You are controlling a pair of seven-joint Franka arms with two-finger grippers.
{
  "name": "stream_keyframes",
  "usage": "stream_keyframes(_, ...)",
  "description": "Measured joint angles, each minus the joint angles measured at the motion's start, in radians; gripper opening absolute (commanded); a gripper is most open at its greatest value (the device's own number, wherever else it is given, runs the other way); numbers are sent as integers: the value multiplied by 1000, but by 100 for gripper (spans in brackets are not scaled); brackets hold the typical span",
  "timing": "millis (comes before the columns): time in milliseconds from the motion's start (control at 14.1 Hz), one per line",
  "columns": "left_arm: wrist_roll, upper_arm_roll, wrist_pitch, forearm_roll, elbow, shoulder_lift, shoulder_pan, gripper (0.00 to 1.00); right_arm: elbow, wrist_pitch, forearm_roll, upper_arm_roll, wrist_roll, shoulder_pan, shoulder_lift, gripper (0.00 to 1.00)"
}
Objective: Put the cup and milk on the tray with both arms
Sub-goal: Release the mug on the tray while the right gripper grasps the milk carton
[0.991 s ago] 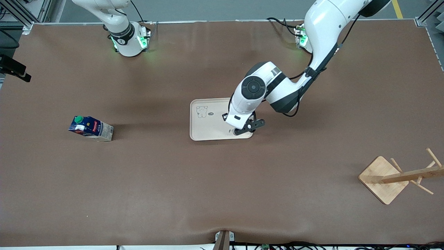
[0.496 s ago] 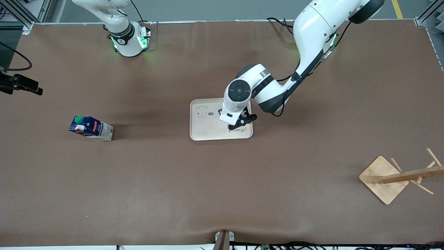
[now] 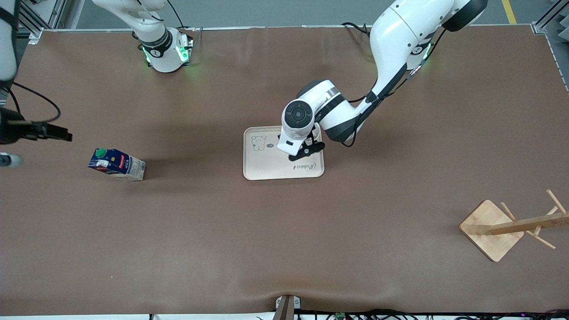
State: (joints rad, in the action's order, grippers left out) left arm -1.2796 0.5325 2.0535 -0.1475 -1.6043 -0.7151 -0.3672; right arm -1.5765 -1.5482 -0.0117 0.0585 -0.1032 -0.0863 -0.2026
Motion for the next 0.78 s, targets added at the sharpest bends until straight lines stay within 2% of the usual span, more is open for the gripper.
stream_keyframes(283,11,-5,-18,-10,56,9,31,100,-165,-229,10,-6,0,2,-49,100)
stream_keyframes(566,153,-6,-228,-13,215,62,147,100,-265,-295,36,-6,0,0,-47,100)
stream_keyframes(779,328,-2,-397,-13,251,169,257,100,-308,-328,44,-5,0,-1,-45,100)
